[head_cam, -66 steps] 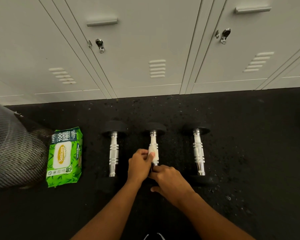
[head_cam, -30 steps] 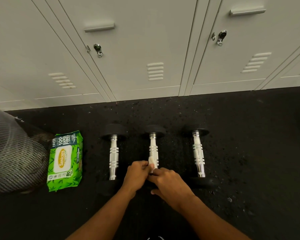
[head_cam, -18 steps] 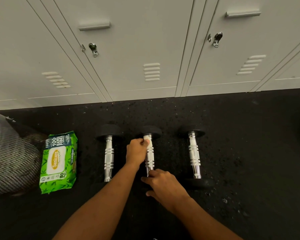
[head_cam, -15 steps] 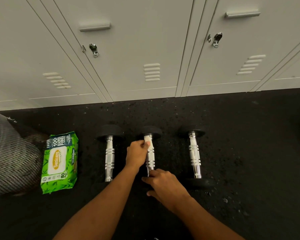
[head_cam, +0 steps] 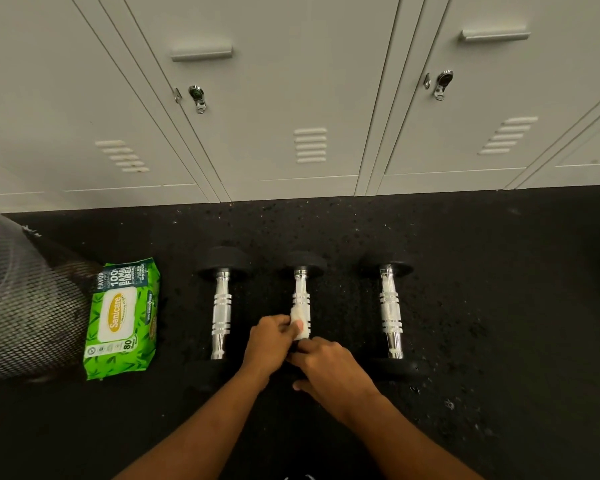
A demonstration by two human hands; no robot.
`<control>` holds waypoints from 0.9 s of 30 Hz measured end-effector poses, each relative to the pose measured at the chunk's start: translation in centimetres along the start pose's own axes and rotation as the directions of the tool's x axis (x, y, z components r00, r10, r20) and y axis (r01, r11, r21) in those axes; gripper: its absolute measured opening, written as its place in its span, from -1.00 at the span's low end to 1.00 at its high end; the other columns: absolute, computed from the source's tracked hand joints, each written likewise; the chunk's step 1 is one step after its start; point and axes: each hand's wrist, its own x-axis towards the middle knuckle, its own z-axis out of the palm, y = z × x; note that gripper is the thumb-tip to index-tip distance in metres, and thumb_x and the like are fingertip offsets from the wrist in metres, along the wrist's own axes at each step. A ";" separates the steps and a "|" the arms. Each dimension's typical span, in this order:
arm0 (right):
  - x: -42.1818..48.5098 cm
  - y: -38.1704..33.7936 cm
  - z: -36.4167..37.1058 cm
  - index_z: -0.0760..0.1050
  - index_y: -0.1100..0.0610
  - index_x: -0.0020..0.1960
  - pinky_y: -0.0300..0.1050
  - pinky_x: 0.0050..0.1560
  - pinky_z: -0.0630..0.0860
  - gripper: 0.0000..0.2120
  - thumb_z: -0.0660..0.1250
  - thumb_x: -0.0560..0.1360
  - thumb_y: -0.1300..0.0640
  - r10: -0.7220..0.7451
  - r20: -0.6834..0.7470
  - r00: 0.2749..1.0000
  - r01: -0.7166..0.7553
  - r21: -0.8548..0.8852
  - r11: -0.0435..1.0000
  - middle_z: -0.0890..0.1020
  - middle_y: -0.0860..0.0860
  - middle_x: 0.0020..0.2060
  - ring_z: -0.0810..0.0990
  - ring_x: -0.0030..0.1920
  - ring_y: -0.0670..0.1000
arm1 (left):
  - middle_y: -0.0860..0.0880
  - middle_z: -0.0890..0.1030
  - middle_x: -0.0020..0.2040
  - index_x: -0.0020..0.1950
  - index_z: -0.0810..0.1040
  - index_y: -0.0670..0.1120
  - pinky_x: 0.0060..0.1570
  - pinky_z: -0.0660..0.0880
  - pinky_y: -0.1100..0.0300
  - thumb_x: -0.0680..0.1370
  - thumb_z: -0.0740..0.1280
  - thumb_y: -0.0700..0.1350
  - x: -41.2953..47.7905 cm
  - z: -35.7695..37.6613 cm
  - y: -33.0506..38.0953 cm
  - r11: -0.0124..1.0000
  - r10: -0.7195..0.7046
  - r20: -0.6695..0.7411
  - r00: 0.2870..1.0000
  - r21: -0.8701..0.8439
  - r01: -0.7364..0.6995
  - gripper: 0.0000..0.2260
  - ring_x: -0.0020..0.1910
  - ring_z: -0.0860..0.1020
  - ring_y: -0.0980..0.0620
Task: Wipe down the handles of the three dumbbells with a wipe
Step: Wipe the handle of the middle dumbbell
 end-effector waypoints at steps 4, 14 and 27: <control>0.0 0.1 0.0 0.36 0.07 0.42 -0.01 0.19 0.43 -0.54 0.33 0.54 0.07 0.004 0.000 1.000 -0.004 -0.002 1.000 0.44 0.07 0.28 0.41 0.25 0.08 | 0.05 0.71 -0.15 0.02 0.67 -0.06 0.03 0.58 0.05 0.58 0.33 -0.04 0.8 0.4 0.8 0.995 -0.012 -0.065 0.998 -0.098 0.006 -0.84 -0.09 0.66 0.09; 0.4 -0.1 0.1 0.30 0.07 0.46 0.04 0.19 0.45 -0.51 0.30 0.57 0.05 0.004 0.044 0.999 -0.003 -0.029 1.000 0.39 0.10 0.35 0.40 0.27 0.11 | 0.07 0.50 -0.06 -0.16 0.38 0.05 -0.18 0.52 0.03 0.45 0.45 0.09 3.3 0.0 4.1 0.938 0.247 -0.311 0.918 0.314 -0.146 -0.73 -0.06 0.50 0.03; 0.3 0.0 0.1 0.31 0.06 0.46 0.04 0.19 0.45 -0.50 0.32 0.56 0.04 -0.002 0.013 1.000 0.003 -0.031 1.000 0.42 0.07 0.32 0.41 0.27 0.11 | -0.12 0.46 0.37 0.13 0.64 -0.06 0.27 0.43 -0.05 0.41 0.49 -0.15 2.6 -2.6 2.5 0.223 0.715 0.163 0.680 0.869 -0.442 -0.71 0.37 0.38 -0.14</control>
